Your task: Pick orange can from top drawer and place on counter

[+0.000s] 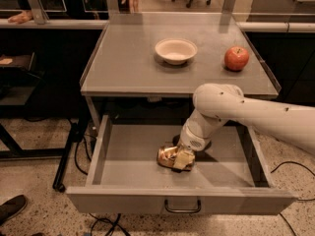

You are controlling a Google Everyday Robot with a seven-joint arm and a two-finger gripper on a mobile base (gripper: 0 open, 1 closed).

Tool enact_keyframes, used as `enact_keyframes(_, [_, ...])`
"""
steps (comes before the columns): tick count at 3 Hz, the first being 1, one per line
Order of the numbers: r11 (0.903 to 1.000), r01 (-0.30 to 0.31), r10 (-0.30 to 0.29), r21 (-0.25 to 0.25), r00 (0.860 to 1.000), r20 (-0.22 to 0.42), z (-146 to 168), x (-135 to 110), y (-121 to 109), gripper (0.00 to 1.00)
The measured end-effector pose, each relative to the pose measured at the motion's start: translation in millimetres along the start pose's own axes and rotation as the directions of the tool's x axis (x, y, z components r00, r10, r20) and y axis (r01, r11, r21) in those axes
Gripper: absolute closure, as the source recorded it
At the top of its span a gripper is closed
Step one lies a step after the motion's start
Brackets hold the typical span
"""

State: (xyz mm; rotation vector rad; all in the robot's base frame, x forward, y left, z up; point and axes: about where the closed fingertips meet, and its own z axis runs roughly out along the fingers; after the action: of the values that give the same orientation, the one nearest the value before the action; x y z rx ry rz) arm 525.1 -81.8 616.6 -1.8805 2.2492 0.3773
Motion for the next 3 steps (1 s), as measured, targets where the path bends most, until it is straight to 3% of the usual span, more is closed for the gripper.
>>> enact_keyframes(1, [0.9999,-0.003,0.003,0.015,1.0,0.008,-7,-1,5,1.0])
enact_keyframes(3, [0.9955,-0.023,0.02,0.092,0.999,0.035,-61,3,25,1.0])
